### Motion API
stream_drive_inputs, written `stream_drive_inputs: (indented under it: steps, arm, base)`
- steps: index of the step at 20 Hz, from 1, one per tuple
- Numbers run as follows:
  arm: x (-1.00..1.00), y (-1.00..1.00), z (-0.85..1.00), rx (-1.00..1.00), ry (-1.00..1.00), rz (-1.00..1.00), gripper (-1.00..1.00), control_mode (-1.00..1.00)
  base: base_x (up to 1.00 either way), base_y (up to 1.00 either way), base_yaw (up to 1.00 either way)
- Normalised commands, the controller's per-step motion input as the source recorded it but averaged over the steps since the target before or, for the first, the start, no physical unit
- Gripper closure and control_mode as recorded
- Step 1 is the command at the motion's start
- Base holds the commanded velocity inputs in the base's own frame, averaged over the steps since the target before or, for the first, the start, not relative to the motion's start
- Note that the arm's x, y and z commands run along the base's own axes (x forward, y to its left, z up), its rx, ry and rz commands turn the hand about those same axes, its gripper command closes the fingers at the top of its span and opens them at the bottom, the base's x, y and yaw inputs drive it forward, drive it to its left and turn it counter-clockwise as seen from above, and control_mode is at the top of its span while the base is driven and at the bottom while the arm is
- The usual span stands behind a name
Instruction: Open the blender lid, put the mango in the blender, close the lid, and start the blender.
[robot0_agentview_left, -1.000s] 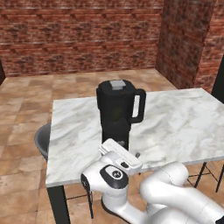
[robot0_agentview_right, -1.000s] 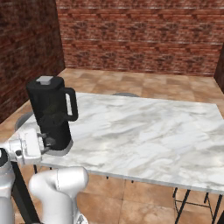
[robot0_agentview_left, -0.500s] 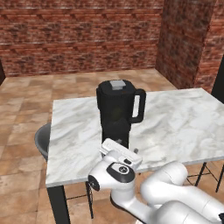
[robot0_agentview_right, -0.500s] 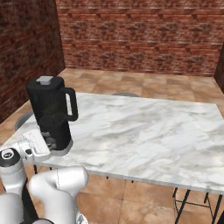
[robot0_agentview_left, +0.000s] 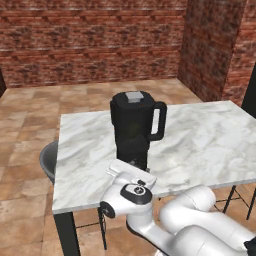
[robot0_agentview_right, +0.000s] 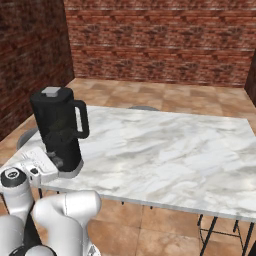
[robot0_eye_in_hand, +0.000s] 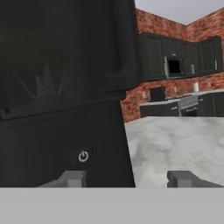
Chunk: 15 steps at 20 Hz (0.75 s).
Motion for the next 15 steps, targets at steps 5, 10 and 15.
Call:
stream_drive_inputs:
  steps: [5, 10, 15]
  arm:
    - [0.33, 0.01, -0.13, 0.00, 0.00, 0.12, -1.00, -1.00]
    - [0.06, -0.15, -0.02, 0.00, -0.06, 0.09, -1.00, -1.00]
    - [0.00, -0.25, 0.01, 0.00, -0.12, 0.06, -1.00, -1.00]
  base:
    - [0.00, 0.00, 0.00]
    - [0.00, 0.00, 0.00]
    - [0.00, 0.00, 0.00]
